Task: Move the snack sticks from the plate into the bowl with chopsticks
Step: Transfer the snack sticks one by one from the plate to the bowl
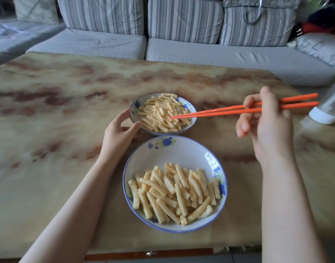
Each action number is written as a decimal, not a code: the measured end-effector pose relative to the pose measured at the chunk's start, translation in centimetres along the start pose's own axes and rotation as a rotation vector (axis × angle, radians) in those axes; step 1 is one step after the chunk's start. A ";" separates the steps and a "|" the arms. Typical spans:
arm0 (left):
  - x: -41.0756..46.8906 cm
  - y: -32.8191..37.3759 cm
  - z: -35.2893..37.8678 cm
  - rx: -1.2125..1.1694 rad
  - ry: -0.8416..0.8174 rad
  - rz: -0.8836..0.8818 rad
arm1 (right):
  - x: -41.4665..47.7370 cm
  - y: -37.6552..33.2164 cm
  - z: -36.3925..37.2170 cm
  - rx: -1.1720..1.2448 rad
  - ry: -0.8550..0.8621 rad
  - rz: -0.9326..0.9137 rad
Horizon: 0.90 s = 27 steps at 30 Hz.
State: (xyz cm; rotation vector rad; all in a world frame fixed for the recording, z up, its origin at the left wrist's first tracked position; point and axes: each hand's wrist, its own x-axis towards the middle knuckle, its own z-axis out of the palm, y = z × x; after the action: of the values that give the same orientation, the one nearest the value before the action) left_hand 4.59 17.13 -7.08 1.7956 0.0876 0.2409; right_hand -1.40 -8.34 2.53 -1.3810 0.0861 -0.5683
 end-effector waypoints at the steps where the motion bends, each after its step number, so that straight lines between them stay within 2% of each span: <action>1: 0.0 0.0 0.0 -0.004 -0.001 -0.003 | 0.0 -0.3 -0.4 0.008 -0.031 0.008; 5: 0.0 -0.1 0.1 -0.012 0.001 -0.005 | -0.3 -1.7 -2.5 -0.016 -0.173 0.057; 10: 0.1 -0.1 0.0 -0.001 0.005 0.013 | -0.5 -3.2 -4.4 -0.113 -0.267 0.085; 24: 0.1 -0.2 0.0 0.008 -0.001 0.026 | -0.5 -1.4 -3.6 -0.264 -0.385 0.195; 27: 0.2 -0.2 -0.1 0.011 -0.002 0.015 | -0.5 -1.0 -3.2 -0.260 -0.350 0.193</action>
State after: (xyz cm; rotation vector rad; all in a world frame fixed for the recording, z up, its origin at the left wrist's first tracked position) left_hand 4.76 17.29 -7.21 1.8076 0.0735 0.2496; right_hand -3.42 -11.10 2.71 -1.6856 0.0093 -0.1518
